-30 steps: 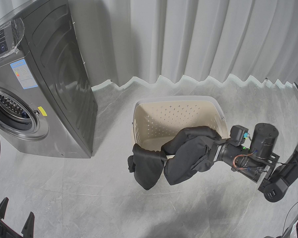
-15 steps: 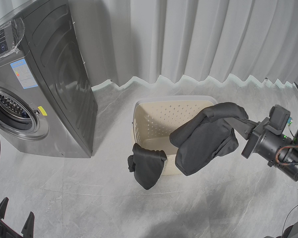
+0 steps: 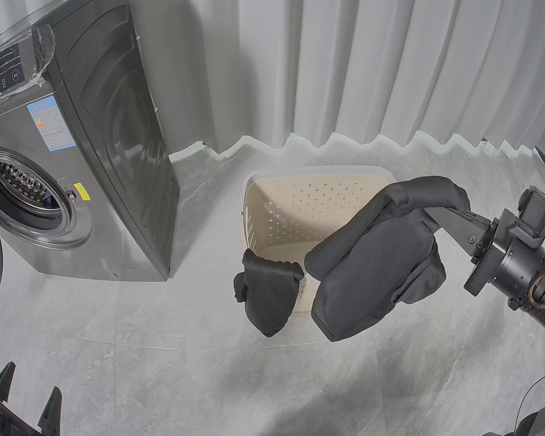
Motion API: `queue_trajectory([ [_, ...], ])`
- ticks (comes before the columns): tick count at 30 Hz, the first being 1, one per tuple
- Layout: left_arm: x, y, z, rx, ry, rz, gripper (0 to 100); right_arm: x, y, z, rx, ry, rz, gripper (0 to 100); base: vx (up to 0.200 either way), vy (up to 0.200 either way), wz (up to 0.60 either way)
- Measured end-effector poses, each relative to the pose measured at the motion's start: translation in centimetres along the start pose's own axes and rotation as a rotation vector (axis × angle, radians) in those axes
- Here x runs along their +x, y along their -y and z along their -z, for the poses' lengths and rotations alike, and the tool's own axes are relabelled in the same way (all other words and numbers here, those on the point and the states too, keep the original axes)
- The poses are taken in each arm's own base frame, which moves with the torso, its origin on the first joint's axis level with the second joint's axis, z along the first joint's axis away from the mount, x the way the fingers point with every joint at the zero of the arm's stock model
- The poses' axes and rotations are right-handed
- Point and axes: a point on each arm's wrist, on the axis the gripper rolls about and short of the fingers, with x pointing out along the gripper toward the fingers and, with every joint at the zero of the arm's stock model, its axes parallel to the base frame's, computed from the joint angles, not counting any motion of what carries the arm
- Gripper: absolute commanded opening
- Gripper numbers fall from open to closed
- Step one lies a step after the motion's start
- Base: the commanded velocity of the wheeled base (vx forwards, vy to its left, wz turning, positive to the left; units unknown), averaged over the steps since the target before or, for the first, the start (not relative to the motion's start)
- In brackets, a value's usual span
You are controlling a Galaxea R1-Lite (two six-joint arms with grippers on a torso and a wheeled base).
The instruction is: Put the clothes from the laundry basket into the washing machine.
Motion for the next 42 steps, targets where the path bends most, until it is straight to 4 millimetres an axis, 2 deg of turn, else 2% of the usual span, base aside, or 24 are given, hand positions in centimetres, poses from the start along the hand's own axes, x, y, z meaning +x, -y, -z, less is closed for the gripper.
queue_trajectory([
  [19,0.0,0.0,0.0,-0.004,0.000,-0.004,100,0.6,-0.1,0.7,0.007,-0.025,-0.002,0,0.000,0.200,0.00],
  [42,0.0,0.0,0.0,-0.006,0.000,-0.003,100,1.2,-0.1,0.6,0.021,-0.019,-0.008,0,0.000,0.200,0.00],
])
